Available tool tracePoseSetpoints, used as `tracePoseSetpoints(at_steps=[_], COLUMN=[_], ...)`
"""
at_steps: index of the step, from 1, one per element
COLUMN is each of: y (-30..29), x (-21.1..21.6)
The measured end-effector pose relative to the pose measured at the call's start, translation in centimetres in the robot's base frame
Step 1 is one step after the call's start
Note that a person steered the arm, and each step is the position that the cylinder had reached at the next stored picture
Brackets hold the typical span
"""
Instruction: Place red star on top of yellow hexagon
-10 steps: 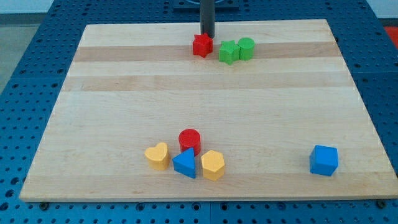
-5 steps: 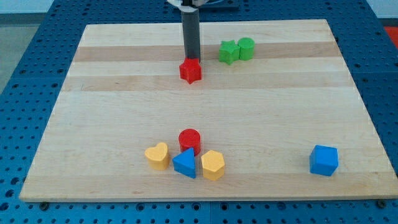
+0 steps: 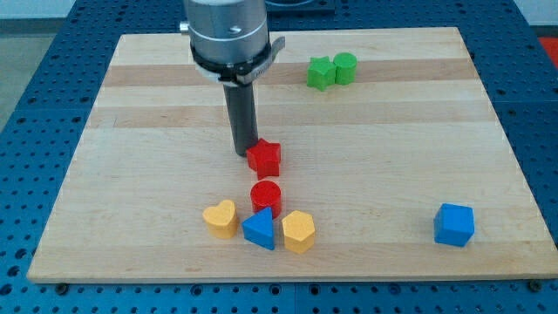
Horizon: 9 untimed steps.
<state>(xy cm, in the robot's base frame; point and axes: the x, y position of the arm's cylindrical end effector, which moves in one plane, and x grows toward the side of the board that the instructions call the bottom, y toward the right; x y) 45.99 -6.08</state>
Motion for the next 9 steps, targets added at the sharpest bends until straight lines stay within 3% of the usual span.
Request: tracePoseSetpoints(at_steps=[8, 9], y=[7.9, 7.9], x=[1.2, 2.9])
